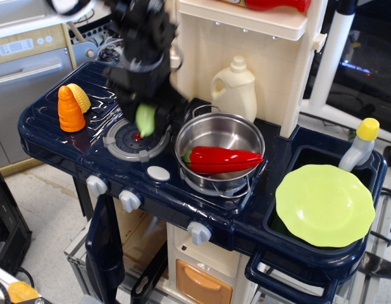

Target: Put pear on plate

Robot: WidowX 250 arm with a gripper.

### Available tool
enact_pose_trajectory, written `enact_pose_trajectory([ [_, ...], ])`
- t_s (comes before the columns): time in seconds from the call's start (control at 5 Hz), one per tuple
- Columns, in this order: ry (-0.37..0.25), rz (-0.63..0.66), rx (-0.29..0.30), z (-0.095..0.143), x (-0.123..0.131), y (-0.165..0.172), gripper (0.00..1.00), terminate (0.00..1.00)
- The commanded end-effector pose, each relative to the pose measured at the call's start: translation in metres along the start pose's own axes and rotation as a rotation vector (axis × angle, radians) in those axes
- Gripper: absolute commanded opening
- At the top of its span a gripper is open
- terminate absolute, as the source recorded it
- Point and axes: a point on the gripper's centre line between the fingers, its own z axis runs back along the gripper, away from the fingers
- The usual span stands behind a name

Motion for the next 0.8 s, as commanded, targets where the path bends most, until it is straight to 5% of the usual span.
enact_pose_trajectory([
  [0.0,-0.030,0.131,0.028,0.055,0.018,-0.054,0.00,0.00],
  [0.2,-0.071,0.204,-0.025,0.056,0.016,-0.103,0.00,0.00],
  [0.4,-0.142,0.231,0.006,0.056,0.006,-0.154,0.00,0.00],
  [0.6,-0.172,0.291,-0.034,0.043,0.012,-0.203,0.00,1.00],
])
